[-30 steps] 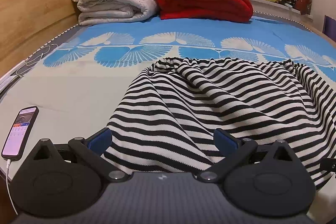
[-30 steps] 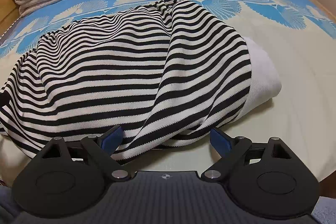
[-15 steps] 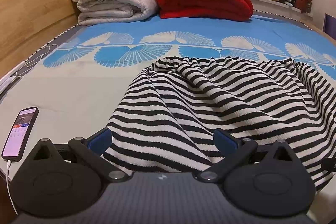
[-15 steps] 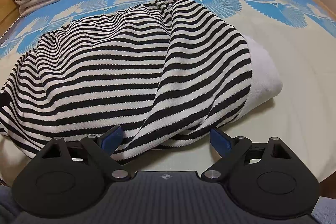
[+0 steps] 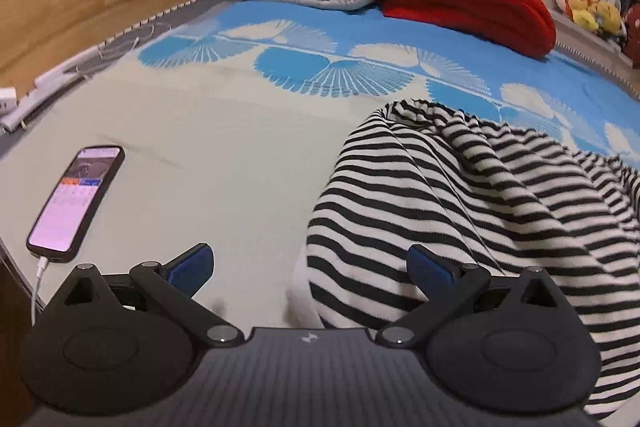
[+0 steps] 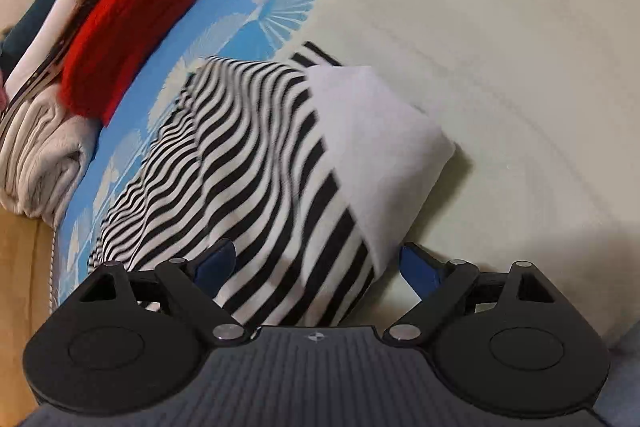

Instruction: Fold small clothes

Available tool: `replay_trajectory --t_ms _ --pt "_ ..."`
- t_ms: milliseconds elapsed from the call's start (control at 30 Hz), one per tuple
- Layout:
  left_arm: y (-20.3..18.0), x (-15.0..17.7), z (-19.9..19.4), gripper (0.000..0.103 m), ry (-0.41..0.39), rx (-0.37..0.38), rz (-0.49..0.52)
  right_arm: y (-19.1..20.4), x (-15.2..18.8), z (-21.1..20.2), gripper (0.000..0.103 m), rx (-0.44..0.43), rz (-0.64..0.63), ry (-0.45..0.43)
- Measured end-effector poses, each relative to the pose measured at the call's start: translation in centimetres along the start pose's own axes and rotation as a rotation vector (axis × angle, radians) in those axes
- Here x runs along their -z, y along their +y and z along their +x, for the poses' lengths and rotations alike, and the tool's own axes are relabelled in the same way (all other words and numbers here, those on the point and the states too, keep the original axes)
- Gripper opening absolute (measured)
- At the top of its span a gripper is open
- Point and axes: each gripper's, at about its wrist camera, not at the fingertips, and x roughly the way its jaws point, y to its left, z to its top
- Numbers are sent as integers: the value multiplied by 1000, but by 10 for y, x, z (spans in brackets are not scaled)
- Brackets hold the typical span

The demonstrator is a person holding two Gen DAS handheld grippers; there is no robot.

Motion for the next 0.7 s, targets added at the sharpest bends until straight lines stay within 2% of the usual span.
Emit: replay_trajectory --t_ms 100,167,233,267,300,367,500,700 --pt "9 -3 0 103 6 8 -41 -7 -8 9 93 -94 101 -9" --pt "8 -3 1 103 13 -5 -28 -5 -12 19 95 -144 99 -5" --pt "3 -1 4 103 33 -23 0 -4 -19 28 88 -194 83 1" --pt "1 -1 6 103 44 -34 13 -5 -20 31 63 -207 91 -5" --pt "0 0 6 103 50 -42 19 -7 -21 36 28 -207 99 3" --pt "0 0 7 103 53 -47 21 -11 -21 38 26 -199 119 -1" --pt "-4 1 12 103 67 -61 35 -5 -19 29 22 -155 78 -34" --pt "-8 0 15 103 73 -61 51 -12 -22 29 21 -97 99 -61"
